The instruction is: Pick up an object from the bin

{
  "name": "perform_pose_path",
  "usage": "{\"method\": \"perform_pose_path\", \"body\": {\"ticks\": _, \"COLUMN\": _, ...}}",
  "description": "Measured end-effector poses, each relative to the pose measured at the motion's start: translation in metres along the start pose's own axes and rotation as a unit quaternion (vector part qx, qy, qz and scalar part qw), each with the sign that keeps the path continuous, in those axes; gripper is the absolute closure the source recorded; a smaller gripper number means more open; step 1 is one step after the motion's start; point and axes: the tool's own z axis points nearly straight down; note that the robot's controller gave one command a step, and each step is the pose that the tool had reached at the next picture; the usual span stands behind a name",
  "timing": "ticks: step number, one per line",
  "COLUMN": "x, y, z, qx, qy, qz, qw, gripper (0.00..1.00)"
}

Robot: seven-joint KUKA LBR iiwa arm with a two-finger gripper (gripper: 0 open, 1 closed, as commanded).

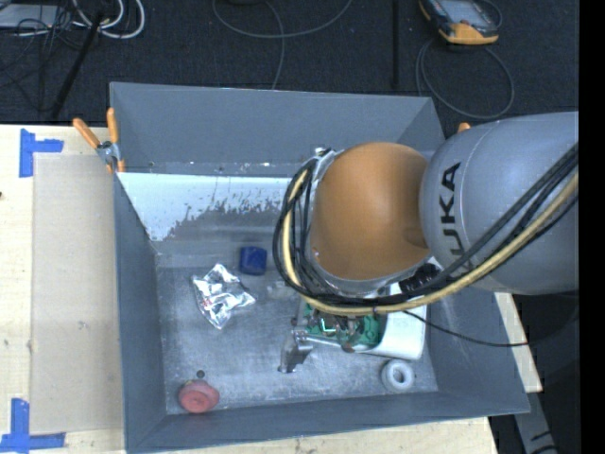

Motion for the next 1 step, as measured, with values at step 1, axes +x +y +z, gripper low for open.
{"method": "perform_pose_path", "body": {"ticks": 1, "x": -0.0990, "y": 0.0424, "z": 0.1334, "qx": -0.002, "qy": -0.0057, "qz": -0.005, "qw": 1.0000, "gripper": 0.00}}
